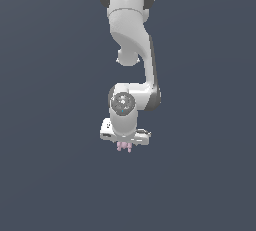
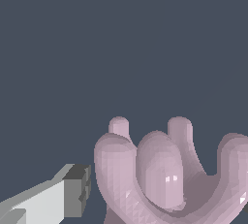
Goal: Pick up the object and move it to a goal position.
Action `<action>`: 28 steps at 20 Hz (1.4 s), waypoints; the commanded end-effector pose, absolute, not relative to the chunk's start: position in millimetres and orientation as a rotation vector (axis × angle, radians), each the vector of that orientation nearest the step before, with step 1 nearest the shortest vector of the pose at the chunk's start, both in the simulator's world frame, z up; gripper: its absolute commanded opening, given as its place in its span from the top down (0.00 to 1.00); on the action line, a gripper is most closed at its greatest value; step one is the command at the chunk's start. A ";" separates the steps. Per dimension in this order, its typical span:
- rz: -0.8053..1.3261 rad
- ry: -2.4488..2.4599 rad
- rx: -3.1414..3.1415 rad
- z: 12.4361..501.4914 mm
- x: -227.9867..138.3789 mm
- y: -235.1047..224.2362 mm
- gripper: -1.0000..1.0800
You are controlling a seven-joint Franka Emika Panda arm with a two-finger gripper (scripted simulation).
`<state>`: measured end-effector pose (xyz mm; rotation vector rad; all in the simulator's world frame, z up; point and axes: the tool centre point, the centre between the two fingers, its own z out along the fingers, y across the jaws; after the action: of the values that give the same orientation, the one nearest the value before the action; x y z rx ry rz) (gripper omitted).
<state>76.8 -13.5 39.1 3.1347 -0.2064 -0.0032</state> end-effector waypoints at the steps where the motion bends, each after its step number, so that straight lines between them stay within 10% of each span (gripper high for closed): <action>1: 0.000 -0.206 3.135 39.5 77.8 -13.6 1.00; 28: 0.000 -0.207 3.135 118.4 59.3 -62.5 1.00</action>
<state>62.3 -53.6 104.3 3.1353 -0.2058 -0.0026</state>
